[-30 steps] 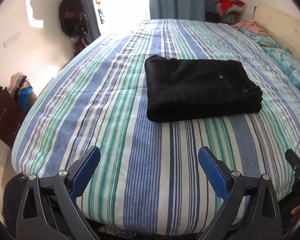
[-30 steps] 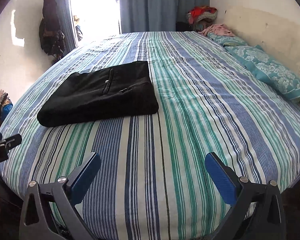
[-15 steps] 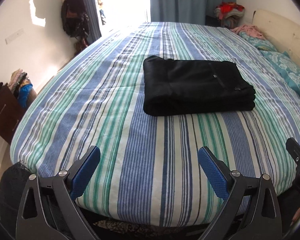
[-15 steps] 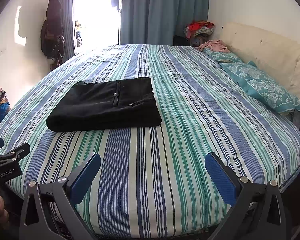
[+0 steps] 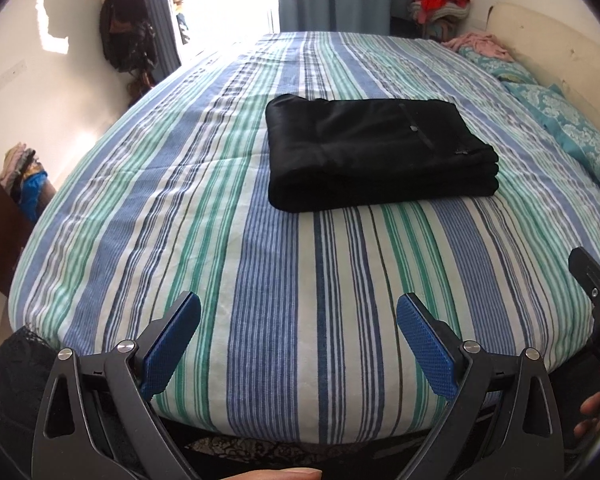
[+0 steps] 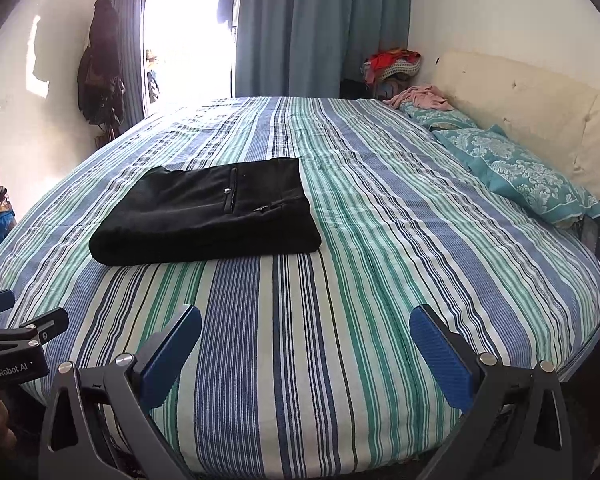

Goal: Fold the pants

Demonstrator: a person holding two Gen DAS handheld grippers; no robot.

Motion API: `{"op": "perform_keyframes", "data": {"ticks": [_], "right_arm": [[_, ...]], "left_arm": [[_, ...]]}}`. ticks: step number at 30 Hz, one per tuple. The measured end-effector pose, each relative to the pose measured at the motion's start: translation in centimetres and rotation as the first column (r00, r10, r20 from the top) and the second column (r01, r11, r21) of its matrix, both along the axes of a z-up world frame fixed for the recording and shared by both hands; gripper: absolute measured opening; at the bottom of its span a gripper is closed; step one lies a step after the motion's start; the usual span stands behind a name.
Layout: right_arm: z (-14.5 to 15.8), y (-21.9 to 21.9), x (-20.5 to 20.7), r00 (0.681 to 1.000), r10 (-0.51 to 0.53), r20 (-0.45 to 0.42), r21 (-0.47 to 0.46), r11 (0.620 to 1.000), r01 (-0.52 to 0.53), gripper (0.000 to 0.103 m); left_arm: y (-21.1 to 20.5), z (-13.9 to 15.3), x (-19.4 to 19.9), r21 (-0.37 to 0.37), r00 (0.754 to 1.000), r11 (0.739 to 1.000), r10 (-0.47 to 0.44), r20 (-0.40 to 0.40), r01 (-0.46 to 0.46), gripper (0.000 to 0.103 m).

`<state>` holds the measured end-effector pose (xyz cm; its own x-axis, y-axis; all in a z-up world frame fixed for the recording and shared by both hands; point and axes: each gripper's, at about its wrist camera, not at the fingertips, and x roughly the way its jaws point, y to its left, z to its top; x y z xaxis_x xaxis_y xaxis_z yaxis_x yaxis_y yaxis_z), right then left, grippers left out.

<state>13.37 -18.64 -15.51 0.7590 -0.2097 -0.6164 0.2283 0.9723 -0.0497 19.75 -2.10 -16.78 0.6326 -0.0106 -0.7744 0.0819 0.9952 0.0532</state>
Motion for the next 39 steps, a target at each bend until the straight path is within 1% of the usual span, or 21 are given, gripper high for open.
{"op": "perform_keyframes", "data": {"ticks": [3,8,13,39], "right_arm": [[0.08,0.38,0.04,1.000,0.006,0.002,-0.006,1.000,-0.006,0.103],[0.31,0.92,0.05,1.000,0.000,0.005,-0.041,0.999,0.001,0.103],[0.19,0.57,0.12,1.000,-0.017,-0.003,-0.022,1.000,0.017,0.103],[-0.02,0.49,-0.06,1.000,-0.012,-0.005,-0.025,1.000,0.012,0.103]], "left_arm": [[0.03,-0.08,-0.01,-0.008,1.000,1.000,-0.004,-0.006,0.004,0.099],[0.31,-0.28,0.10,-0.024,1.000,1.000,0.001,-0.019,-0.002,0.099],[0.49,-0.13,0.07,-0.027,1.000,1.000,0.006,-0.014,-0.007,0.099],[0.46,-0.23,0.07,-0.016,1.000,1.000,0.013,-0.009,-0.013,0.099]]}}
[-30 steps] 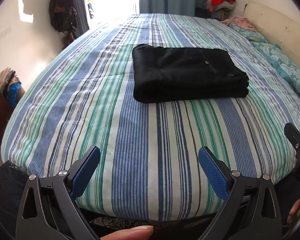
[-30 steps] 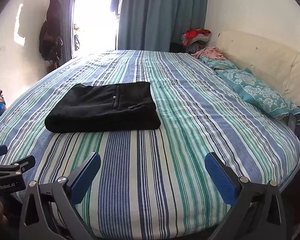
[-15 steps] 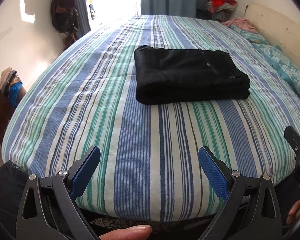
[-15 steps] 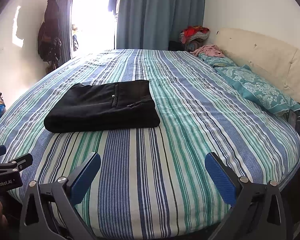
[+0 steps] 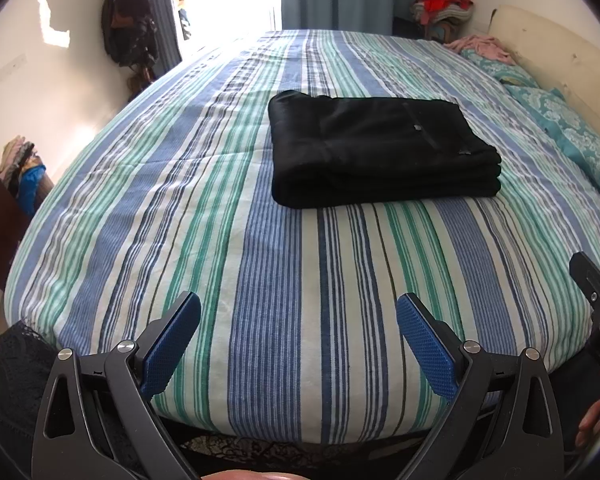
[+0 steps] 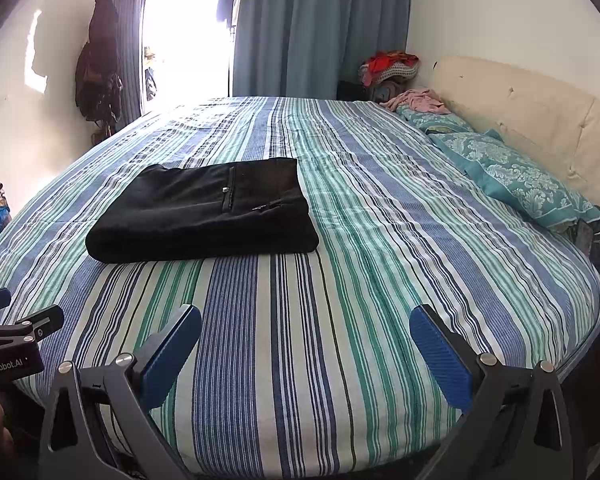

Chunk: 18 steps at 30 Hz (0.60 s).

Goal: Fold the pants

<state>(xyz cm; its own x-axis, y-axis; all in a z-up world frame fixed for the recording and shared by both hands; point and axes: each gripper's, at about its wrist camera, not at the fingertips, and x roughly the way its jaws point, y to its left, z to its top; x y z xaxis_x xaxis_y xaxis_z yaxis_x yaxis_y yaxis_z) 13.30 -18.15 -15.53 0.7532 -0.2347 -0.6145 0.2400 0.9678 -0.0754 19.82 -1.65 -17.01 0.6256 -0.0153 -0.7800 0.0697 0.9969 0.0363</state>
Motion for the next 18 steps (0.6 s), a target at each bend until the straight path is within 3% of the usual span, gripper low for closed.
{"op": "perform_keyframes", "data": {"ticks": [18], "right_arm": [[-0.17,-0.20,-0.02,1.000,0.002,-0.002,0.000,1.000,-0.002,0.103]], "left_arm": [[-0.03,-0.02,-0.06,0.004,1.000,1.000,0.003,0.003,-0.003,0.099]]}}
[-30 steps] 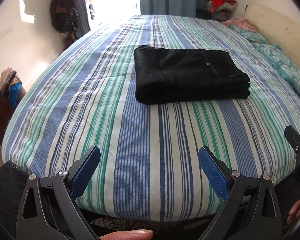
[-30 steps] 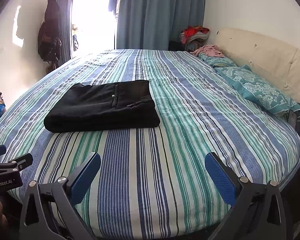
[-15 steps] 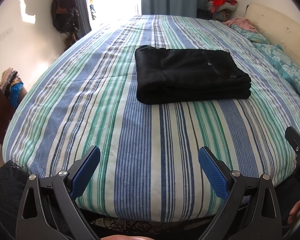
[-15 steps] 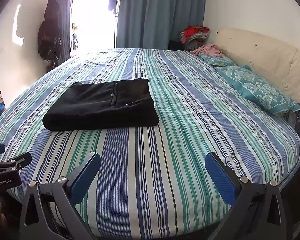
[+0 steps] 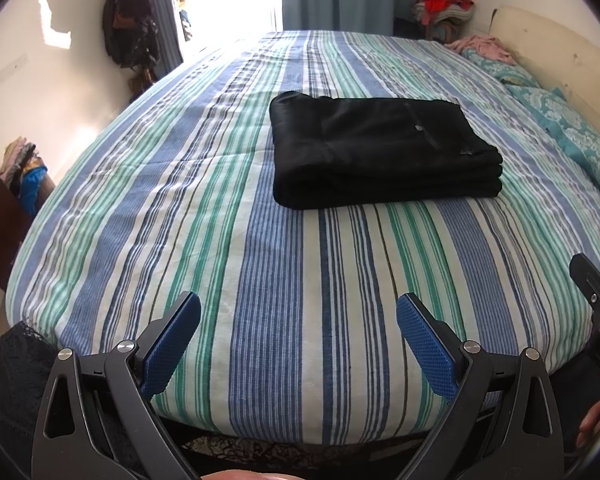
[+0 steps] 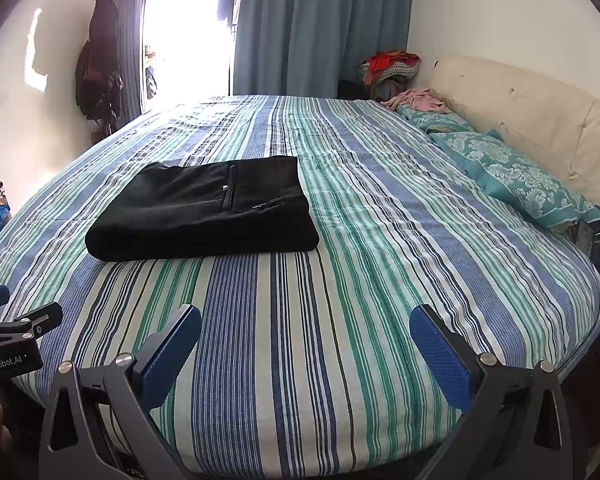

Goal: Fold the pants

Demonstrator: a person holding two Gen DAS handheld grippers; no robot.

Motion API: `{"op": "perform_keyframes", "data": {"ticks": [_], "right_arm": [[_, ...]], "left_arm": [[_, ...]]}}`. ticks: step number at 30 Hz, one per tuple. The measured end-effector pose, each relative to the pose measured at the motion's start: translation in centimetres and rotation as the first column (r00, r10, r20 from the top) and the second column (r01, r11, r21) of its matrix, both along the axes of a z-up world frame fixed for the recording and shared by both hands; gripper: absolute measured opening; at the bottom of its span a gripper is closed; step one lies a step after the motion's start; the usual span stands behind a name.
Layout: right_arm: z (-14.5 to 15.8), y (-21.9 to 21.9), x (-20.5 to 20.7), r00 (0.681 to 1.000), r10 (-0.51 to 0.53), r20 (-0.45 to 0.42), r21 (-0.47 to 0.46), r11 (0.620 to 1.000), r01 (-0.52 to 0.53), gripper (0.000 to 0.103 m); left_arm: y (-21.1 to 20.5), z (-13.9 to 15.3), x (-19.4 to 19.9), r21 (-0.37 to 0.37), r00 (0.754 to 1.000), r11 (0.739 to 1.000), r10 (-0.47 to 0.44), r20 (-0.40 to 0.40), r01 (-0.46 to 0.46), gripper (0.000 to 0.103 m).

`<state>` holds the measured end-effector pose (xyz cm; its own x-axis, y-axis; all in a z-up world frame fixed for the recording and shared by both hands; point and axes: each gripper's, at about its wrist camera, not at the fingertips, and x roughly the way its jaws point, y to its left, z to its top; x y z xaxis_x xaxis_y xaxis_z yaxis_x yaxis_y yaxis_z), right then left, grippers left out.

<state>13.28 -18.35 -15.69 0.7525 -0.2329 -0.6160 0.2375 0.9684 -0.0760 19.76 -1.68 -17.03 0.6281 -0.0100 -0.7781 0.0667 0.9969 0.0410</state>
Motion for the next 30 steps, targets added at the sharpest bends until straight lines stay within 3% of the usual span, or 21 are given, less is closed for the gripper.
{"op": "perform_keyframes", "data": {"ticks": [30], "right_arm": [[-0.30,-0.06,0.03,1.000,0.005,-0.001,-0.003,1.000,-0.005,0.103]], "left_arm": [[-0.13,0.13,-0.16,0.004,1.000,1.000,0.007,0.013,-0.007,0.099]]}}
